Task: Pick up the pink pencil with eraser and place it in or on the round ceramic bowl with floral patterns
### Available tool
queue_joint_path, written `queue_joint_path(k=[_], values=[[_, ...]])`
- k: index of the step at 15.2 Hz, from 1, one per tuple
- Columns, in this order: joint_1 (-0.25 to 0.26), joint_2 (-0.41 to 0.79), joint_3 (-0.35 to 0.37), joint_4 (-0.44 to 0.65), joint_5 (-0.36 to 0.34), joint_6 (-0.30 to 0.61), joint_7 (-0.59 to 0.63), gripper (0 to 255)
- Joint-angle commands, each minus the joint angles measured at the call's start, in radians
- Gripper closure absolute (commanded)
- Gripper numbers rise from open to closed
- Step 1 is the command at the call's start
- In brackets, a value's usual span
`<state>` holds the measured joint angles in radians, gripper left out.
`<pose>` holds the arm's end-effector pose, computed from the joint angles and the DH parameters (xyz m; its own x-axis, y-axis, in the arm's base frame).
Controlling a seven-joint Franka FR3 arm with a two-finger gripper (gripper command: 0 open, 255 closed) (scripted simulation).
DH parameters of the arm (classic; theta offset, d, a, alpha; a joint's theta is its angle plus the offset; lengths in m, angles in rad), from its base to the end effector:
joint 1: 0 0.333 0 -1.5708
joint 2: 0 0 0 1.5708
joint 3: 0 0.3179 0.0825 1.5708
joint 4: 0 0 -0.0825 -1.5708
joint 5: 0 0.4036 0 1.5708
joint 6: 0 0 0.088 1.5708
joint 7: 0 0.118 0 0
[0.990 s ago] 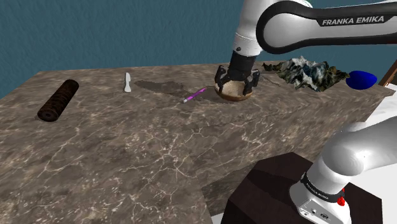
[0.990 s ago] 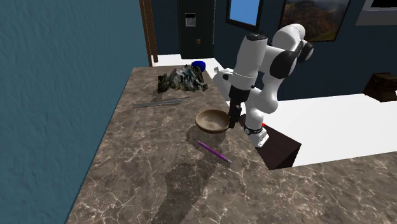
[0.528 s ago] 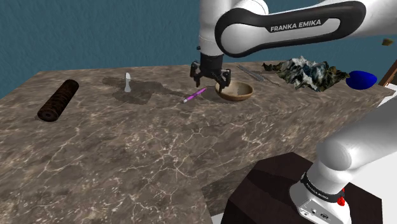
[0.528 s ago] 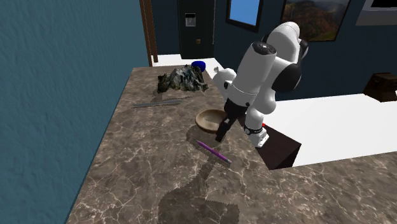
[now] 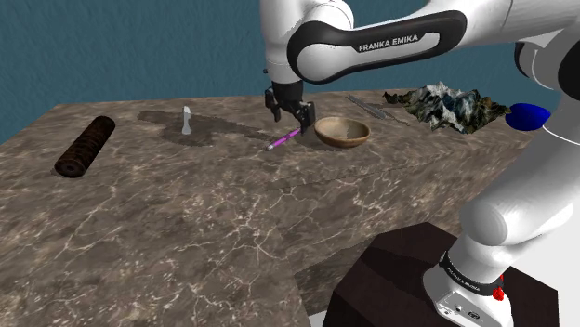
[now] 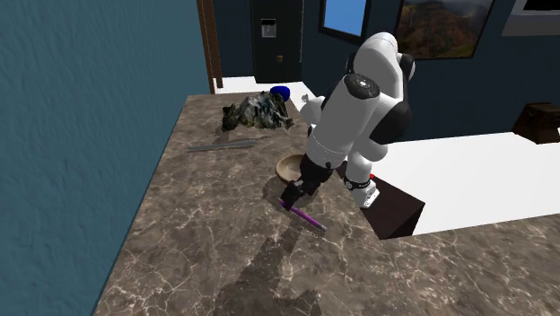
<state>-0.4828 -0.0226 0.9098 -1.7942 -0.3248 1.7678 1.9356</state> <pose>0.5373 0.2138 0.5352 0.1059 -0.9429 0.3158 -0.9852 -0.1426 -0.0953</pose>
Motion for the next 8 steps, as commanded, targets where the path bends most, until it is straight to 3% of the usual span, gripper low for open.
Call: queue_joint_path(k=[1, 8], values=[[-0.003, 0.008, -0.003, -0.022, -0.009, 0.027, 0.008, 0], [-0.007, 0.01, -0.007, -0.053, -0.014, 0.06, 0.012, 0]])
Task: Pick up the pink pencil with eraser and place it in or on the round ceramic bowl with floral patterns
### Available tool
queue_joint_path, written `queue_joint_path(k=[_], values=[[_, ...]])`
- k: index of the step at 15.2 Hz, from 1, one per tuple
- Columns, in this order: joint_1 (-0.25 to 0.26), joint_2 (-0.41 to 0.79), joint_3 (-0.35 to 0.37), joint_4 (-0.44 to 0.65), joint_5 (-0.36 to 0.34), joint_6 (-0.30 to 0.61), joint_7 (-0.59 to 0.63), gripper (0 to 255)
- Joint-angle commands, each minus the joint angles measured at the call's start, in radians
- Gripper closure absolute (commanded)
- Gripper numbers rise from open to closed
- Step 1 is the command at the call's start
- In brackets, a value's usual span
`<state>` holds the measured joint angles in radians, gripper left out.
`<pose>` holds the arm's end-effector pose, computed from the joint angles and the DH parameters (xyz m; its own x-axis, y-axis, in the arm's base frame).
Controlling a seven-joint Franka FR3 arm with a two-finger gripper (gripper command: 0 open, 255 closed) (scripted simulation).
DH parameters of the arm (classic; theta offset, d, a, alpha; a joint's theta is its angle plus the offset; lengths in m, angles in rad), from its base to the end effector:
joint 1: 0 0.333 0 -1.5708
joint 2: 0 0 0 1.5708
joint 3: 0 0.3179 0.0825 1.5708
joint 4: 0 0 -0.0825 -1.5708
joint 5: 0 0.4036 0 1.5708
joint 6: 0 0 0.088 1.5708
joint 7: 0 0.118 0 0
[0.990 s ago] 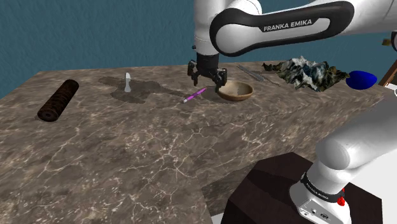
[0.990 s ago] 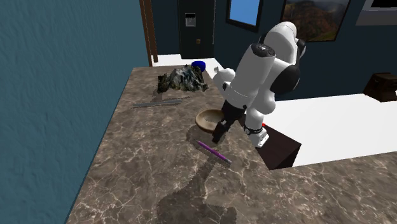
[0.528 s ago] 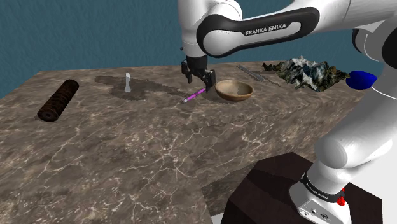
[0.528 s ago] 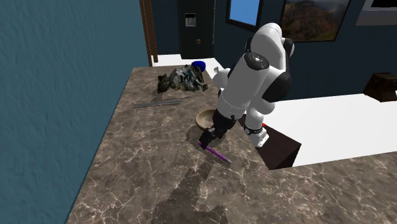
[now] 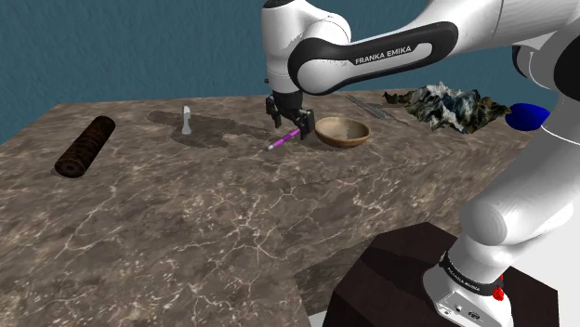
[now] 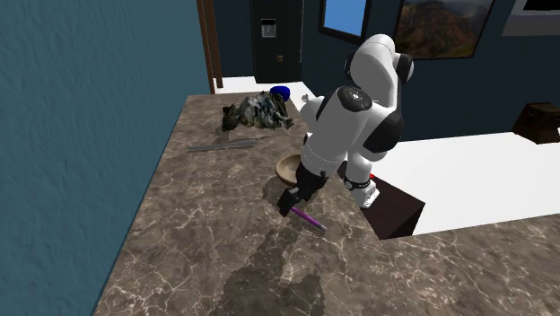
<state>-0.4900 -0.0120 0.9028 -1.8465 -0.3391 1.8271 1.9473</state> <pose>0.5421 0.2059 0.5104 0.1027 -0.9431 0.3163 -0.9855 -0.1396 -0.0964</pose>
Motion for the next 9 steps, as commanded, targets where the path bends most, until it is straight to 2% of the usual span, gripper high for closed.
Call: queue_joint_path(k=[1, 3, 4, 9], values=[[0.0, 0.0, 0.0, -0.001, 0.0, 0.001, 0.0, 0], [0.0, 0.0, 0.0, 0.0, 0.0, 0.0, 0.0, 0], [0.0, 0.0, 0.0, 0.0, 0.0, 0.0, 0.0, 255], [0.0, 0.0, 0.0, 0.0, 0.0, 0.0, 0.0, 255]])
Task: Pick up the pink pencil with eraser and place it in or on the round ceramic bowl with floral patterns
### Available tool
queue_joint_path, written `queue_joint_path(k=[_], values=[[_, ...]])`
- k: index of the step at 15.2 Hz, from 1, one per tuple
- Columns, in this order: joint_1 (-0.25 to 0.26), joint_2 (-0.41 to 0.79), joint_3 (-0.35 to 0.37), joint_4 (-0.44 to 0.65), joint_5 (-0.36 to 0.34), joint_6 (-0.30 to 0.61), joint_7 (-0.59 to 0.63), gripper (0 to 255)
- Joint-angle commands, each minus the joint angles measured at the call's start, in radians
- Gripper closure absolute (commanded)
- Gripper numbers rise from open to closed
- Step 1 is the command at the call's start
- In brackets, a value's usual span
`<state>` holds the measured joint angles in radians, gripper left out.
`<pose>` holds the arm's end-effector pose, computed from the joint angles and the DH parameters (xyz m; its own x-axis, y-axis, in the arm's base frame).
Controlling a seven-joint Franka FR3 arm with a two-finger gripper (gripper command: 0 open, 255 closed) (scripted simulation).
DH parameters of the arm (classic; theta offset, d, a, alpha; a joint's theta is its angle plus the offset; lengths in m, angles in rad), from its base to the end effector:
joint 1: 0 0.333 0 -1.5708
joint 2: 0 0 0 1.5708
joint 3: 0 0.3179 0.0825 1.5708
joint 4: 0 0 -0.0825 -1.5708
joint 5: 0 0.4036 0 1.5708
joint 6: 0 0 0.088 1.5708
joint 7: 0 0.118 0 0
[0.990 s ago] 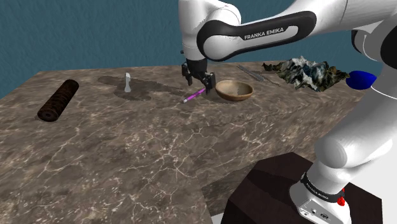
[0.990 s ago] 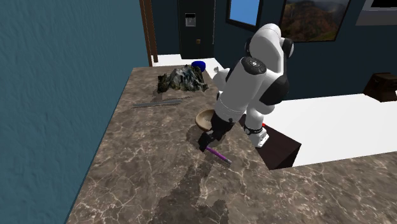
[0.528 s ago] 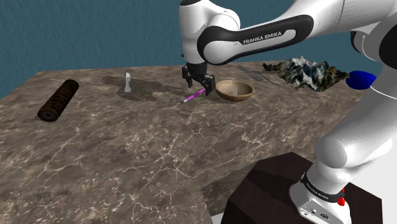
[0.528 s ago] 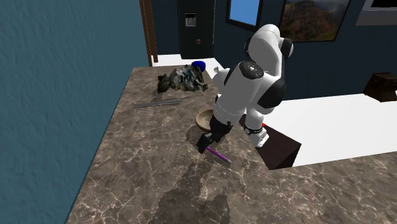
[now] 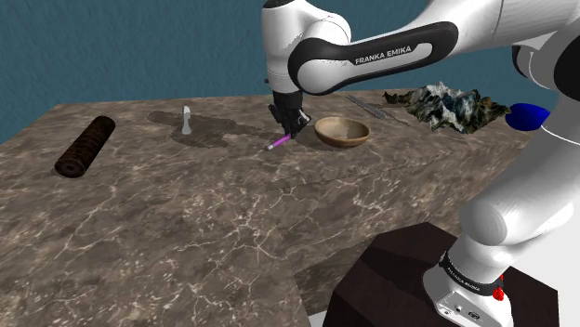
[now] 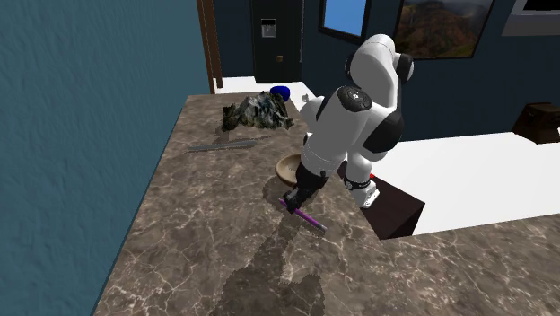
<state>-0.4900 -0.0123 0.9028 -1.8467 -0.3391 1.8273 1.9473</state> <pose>0.5420 0.2059 0.5104 0.1027 -0.9430 0.3165 -0.9855 -0.1397 -0.0966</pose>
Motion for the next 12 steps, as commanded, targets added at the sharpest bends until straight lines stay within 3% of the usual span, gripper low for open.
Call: queue_joint_path(k=[1, 4, 12], values=[[0.0, 0.0, 0.0, 0.0, 0.0, 0.0, 0.0, 255], [0.0, 0.0, 0.0, 0.0, 0.0, 0.0, 0.0, 255], [0.002, -0.002, 0.002, 0.103, 0.009, -0.1, -0.032, 255]])
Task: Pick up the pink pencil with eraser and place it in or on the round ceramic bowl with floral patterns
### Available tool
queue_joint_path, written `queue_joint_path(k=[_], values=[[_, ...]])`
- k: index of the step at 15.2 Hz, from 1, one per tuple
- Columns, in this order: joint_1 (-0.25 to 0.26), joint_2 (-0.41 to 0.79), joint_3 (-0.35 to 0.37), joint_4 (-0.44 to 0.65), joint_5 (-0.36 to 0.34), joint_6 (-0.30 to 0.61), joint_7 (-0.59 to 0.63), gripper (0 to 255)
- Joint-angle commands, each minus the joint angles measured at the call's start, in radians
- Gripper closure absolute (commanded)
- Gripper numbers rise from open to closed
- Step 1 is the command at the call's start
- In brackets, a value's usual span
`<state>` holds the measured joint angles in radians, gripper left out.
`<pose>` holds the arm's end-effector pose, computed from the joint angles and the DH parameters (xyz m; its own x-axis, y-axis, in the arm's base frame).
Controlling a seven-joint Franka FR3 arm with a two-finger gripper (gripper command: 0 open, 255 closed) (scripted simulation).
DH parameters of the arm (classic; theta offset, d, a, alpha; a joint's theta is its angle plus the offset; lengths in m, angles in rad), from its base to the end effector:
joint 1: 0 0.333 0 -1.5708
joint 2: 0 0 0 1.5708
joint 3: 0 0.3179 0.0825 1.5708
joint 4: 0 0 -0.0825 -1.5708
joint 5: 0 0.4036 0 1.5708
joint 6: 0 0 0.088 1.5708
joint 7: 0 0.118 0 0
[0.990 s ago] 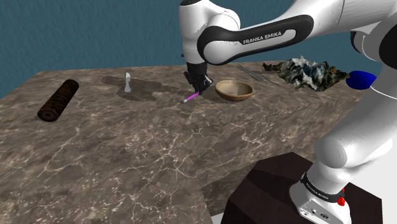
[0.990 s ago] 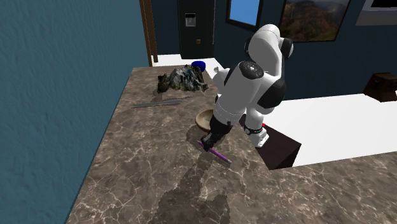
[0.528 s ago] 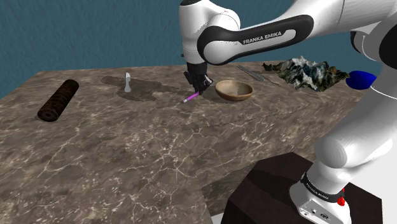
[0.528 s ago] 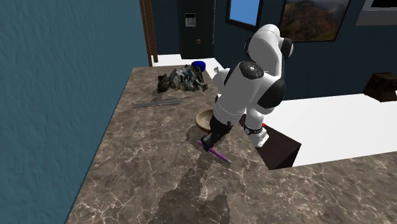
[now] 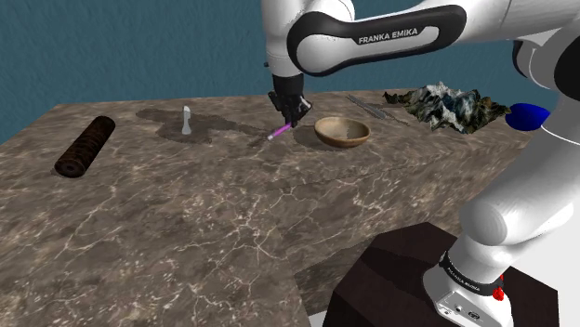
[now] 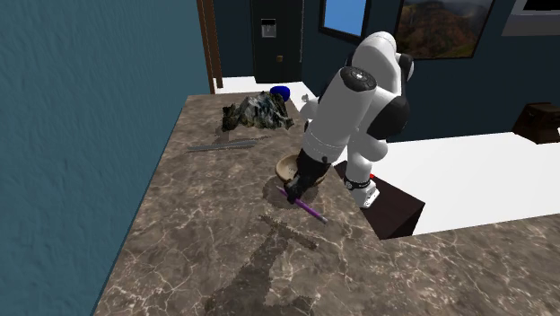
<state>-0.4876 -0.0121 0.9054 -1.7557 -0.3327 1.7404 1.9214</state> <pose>0.5427 0.2069 0.5486 0.1027 -0.9431 0.3163 -0.9854 -0.1399 -0.0971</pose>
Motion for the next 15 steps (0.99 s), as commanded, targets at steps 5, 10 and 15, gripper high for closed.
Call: queue_joint_path(k=[5, 10, 15], values=[[0.003, 0.009, 0.004, 0.087, -0.003, -0.08, -0.02, 255], [0.011, 0.03, 0.011, 0.17, -0.019, -0.152, -0.028, 255], [0.026, 0.062, 0.021, 0.262, -0.045, -0.228, -0.032, 255]])
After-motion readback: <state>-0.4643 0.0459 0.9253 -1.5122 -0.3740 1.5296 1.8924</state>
